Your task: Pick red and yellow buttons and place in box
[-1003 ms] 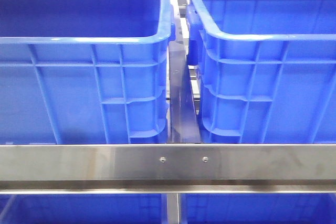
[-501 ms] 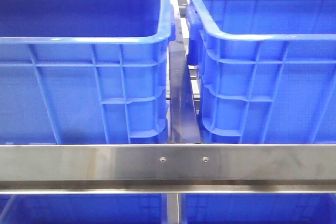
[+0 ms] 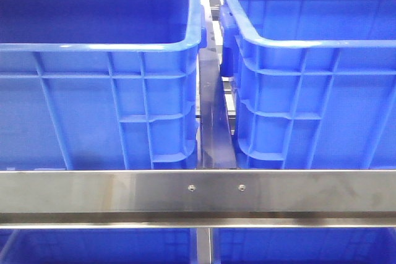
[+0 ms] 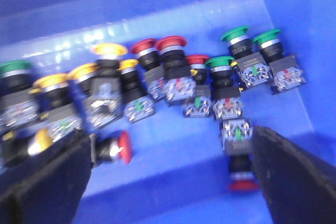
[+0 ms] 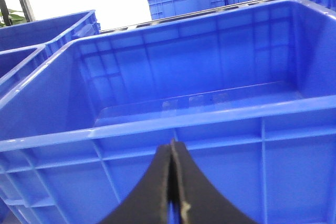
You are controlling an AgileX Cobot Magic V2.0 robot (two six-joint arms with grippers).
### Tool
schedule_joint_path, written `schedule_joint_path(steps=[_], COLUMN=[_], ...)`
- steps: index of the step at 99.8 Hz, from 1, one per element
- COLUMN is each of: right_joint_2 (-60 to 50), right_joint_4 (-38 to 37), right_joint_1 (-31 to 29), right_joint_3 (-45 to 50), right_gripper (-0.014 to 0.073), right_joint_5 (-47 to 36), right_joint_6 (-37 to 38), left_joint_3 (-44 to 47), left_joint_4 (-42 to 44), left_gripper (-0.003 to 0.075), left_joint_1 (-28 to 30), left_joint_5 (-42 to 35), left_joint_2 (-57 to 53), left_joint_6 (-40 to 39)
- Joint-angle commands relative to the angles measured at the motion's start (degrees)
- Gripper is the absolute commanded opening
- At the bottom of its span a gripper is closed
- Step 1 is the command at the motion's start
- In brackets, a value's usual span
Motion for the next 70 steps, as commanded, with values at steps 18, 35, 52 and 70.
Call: schedule_joint_path(steps=[18,35,52,70], right_joint_2=[-1.4,-1.4,-1.4,-1.4], right_joint_4=[-0.2,-0.2,-0.2,-0.2], right_joint_1=[-0.4,-0.4,-0.4,-0.4], right_joint_3=[-1.1,-1.1,-1.1,-1.1], right_gripper=[-0.0068,-0.0068,-0.0068,-0.0068], right_joint_5=[-4.8,-4.8,-4.8,-4.8], right_joint_6=[-0.3,-0.3,-0.3,-0.3], left_joint_3=[-11.3,-13.8,-15.0,-15.4], left_joint_4=[-1.7,-3.0,-3.0,-2.9], left_gripper=[0.0557,0.0557,0.0557,0.0553], left_joint_1=[-0.7,-0.7,-0.7,-0.7], left_joint_5=[1.4,2.0,1.4,-0.8], left_joint_2=[13.1,18.7,23.2,26.1], left_joint_6=[1.5,2.9,2.9,2.9])
